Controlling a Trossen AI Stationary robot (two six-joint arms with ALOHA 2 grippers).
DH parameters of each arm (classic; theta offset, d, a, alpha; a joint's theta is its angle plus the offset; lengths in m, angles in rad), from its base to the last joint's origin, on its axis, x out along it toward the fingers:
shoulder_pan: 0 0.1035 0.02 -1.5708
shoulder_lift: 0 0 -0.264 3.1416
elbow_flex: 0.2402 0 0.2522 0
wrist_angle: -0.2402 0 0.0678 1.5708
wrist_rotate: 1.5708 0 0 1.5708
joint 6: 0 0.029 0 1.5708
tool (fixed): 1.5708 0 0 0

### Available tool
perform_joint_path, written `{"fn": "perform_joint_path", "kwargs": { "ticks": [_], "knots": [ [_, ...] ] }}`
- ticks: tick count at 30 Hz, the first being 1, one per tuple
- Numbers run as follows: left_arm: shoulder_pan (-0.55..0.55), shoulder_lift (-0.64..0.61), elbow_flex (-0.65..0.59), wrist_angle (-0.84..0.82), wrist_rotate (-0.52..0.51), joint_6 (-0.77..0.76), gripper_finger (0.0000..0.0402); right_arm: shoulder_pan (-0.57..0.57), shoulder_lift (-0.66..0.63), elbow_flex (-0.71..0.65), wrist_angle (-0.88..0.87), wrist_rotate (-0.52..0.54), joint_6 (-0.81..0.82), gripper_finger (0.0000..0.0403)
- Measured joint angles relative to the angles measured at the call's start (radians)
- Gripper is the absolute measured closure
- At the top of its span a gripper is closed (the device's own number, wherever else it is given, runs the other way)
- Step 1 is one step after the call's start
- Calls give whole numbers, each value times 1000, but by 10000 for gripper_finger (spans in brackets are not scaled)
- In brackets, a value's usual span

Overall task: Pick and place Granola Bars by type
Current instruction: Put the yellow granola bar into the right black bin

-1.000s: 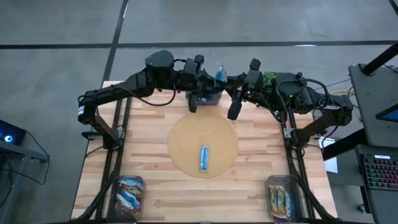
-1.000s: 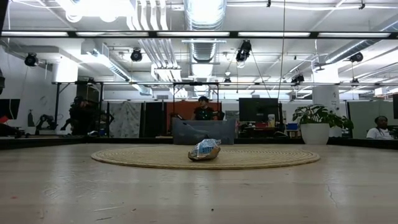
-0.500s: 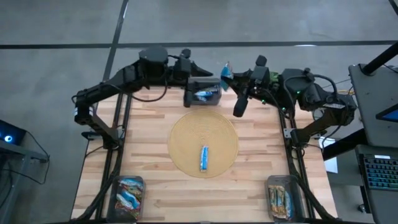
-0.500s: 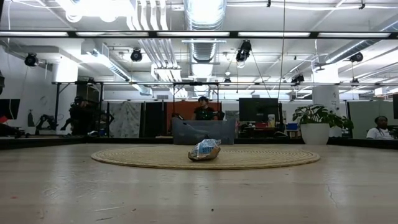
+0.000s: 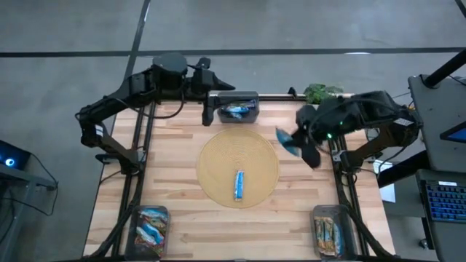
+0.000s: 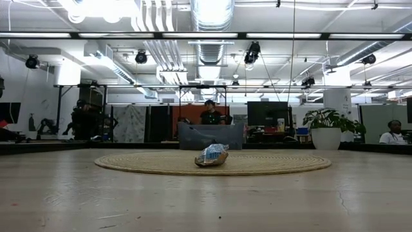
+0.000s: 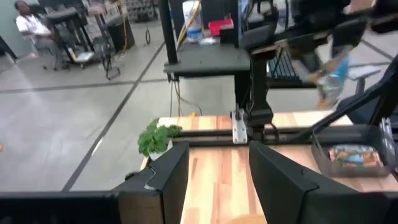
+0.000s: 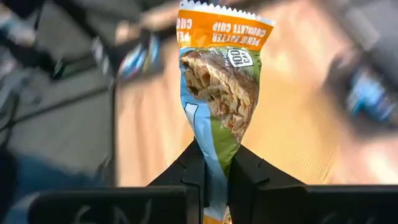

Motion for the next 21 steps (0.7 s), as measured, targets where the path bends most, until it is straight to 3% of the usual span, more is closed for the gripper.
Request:
{"fn": "perform_joint_path", "kwargs": {
  "ticks": [9, 15, 21],
  "knots": [
    [1, 3, -20, -49, 0, 3, 250, 164, 0, -37, -277, -115, 313, 374],
    [1, 4, -46, -59, 0, 15, 250, 342, 0, -91, -286, -115, 544, 374],
    [1, 4, -55, -65, 0, 17, 250, 525, 0, -193, -284, -107, 907, 374]
  ]
}}
